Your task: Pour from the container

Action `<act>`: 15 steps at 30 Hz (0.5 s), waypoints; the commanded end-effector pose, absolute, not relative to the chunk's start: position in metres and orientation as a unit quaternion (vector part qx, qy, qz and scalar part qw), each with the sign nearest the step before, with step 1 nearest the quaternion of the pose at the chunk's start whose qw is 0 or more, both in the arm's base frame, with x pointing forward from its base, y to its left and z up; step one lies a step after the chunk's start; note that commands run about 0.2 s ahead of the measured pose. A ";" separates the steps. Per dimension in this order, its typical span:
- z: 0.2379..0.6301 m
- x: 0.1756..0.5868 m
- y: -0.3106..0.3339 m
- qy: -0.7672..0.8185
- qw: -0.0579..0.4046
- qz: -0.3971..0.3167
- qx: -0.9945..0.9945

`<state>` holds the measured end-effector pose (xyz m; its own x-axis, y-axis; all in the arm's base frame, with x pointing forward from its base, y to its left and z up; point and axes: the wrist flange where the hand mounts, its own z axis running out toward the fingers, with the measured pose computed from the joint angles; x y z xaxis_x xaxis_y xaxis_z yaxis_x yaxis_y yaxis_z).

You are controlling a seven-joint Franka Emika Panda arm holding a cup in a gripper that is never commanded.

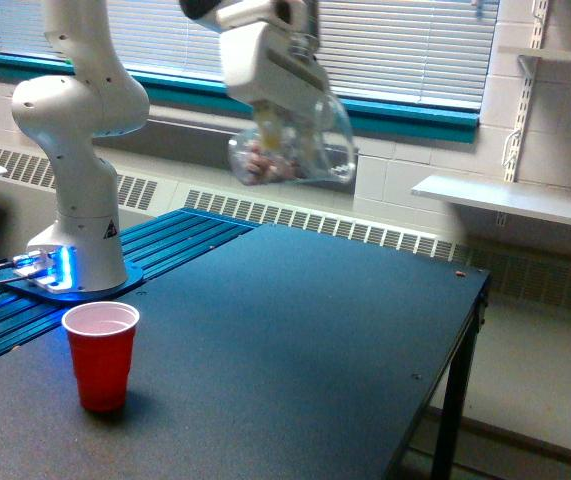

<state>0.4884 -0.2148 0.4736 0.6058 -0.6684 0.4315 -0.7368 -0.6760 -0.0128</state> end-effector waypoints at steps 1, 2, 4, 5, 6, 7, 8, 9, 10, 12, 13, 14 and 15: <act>0.475 0.449 -0.253 -0.421 0.107 0.184 0.882; 0.475 0.444 -0.258 -0.432 0.108 0.179 0.877; 0.476 0.435 -0.266 -0.439 0.107 0.175 0.875; 0.475 0.430 -0.268 -0.441 0.110 0.173 0.874; 0.475 0.426 -0.270 -0.444 0.112 0.169 0.873; 0.473 0.421 -0.272 -0.446 0.114 0.164 0.872; 0.472 0.417 -0.273 -0.445 0.117 0.159 0.873; 0.470 0.414 -0.274 -0.442 0.123 0.155 0.875; 0.467 0.410 -0.273 -0.437 0.130 0.148 0.878; 0.461 0.403 -0.273 -0.433 0.135 0.135 0.881; 0.458 0.400 -0.273 -0.430 0.138 0.131 0.883; 0.456 0.396 -0.272 -0.427 0.138 0.130 0.884; 0.454 0.393 -0.272 -0.428 0.137 0.126 0.885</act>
<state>0.4048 -0.2775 0.4675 0.5612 -0.7372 0.3763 -0.8147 -0.5723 0.0937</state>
